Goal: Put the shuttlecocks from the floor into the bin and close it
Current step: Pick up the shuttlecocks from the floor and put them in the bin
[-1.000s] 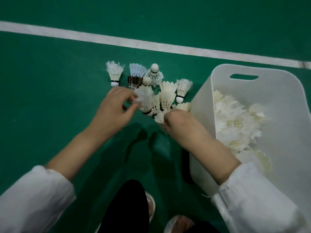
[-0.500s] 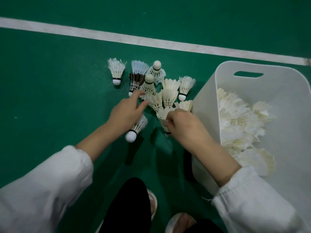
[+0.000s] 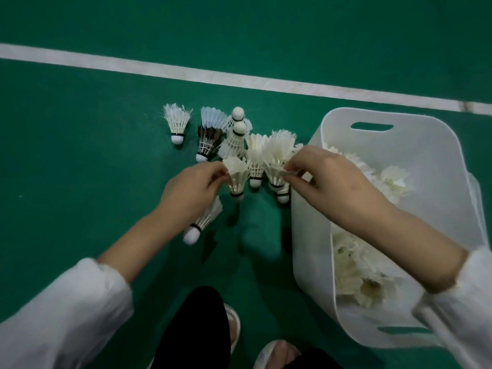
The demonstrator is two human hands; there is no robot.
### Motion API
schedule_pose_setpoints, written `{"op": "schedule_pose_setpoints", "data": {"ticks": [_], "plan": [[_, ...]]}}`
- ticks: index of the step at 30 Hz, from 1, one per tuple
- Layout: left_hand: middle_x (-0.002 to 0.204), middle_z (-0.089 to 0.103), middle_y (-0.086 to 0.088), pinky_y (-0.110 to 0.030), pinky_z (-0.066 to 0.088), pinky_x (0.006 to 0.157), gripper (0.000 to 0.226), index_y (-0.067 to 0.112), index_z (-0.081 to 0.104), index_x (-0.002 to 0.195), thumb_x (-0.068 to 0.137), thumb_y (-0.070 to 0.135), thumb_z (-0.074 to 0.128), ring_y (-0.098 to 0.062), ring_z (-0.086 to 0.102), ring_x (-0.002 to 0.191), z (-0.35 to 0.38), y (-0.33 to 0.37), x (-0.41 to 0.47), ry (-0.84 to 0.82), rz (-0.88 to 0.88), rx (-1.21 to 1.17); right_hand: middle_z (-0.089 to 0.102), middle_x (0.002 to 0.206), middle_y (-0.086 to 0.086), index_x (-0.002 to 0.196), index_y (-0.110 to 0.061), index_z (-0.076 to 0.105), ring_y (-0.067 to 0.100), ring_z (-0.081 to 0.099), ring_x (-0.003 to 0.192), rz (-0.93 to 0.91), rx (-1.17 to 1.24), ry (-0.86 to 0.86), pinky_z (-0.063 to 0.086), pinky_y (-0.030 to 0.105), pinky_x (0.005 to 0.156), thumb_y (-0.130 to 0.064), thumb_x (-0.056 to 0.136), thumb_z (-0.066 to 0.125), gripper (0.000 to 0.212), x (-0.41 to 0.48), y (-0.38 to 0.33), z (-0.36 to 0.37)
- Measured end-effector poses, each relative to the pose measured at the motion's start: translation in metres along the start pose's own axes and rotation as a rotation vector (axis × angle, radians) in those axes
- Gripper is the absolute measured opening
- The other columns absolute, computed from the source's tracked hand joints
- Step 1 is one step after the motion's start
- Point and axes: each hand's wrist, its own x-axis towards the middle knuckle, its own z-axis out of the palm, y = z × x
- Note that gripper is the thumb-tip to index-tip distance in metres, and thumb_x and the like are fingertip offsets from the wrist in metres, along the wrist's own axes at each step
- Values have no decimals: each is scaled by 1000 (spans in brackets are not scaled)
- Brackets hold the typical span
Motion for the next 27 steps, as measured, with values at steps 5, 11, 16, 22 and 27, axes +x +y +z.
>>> {"op": "schedule_pose_setpoints", "data": {"ticks": [5, 11, 16, 22, 27], "plan": [[93, 60, 17, -29, 42, 59, 24, 31, 58, 96, 88, 47, 41, -7, 47, 69, -38, 42, -22, 220, 205, -29, 62, 91, -3, 91, -14, 66, 5, 50, 75, -63, -8, 46, 42, 21, 72, -28, 90, 50, 21, -49, 7, -39], [89, 56, 21, -32, 48, 58, 31, 25, 61, 99, 89, 44, 39, -6, 51, 71, -51, 128, -18, 187, 513, -52, 59, 91, -14, 90, -23, 66, -2, 55, 80, 157, 95, 258, 41, 0, 64, -36, 89, 49, 21, -128, 21, -78], [85, 64, 15, -23, 39, 54, 28, 27, 63, 96, 89, 44, 41, 4, 36, 70, -17, 166, -21, 96, 618, -3, 61, 91, -10, 78, -29, 63, 9, 59, 71, 591, 179, 284, 41, 10, 60, -22, 86, 60, 11, -180, 59, -50], [85, 66, 16, -29, 47, 54, 34, 30, 65, 96, 88, 49, 37, 0, 46, 65, 8, 174, -30, -1, 598, 37, 65, 95, 1, 92, -12, 73, 20, 62, 84, 687, 112, 181, 41, 26, 72, -19, 86, 62, 15, -196, 89, -20], [88, 67, 16, -33, 51, 57, 32, 30, 65, 97, 87, 47, 41, -6, 58, 73, 12, 180, -31, -19, 601, 46, 64, 111, 1, 103, -13, 71, 22, 56, 103, 697, 59, -39, 35, 24, 77, -24, 90, 57, 22, -184, 113, 7]]}}
